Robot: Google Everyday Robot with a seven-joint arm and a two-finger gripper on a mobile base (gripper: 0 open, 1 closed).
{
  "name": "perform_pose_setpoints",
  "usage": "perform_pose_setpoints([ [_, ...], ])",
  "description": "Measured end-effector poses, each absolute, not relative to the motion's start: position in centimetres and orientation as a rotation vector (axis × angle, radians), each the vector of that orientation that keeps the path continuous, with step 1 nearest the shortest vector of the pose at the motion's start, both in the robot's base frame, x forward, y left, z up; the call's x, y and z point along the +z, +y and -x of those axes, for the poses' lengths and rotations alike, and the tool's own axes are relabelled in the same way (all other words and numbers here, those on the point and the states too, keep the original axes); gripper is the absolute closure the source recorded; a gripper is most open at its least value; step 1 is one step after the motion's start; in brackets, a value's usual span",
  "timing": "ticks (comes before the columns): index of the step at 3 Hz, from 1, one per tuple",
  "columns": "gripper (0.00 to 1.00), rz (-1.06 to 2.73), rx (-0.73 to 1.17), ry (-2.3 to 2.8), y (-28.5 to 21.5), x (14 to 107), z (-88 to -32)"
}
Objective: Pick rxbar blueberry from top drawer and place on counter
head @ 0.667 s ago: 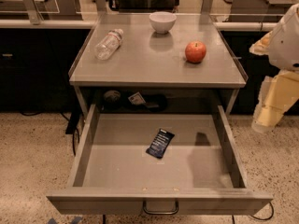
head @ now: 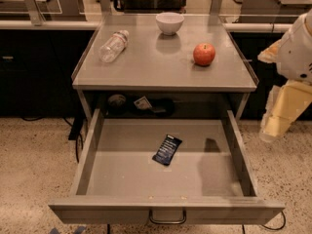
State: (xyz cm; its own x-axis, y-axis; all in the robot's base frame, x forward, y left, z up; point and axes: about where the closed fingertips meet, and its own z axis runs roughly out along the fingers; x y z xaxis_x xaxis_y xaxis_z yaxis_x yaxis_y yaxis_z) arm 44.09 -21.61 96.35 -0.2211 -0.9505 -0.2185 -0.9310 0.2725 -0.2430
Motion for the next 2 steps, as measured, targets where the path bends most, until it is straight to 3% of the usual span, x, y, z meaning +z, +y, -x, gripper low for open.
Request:
perform_pose_setpoints([
  [2,0.00,1.792,0.091,2.140,-20.0,85.7,-47.8],
])
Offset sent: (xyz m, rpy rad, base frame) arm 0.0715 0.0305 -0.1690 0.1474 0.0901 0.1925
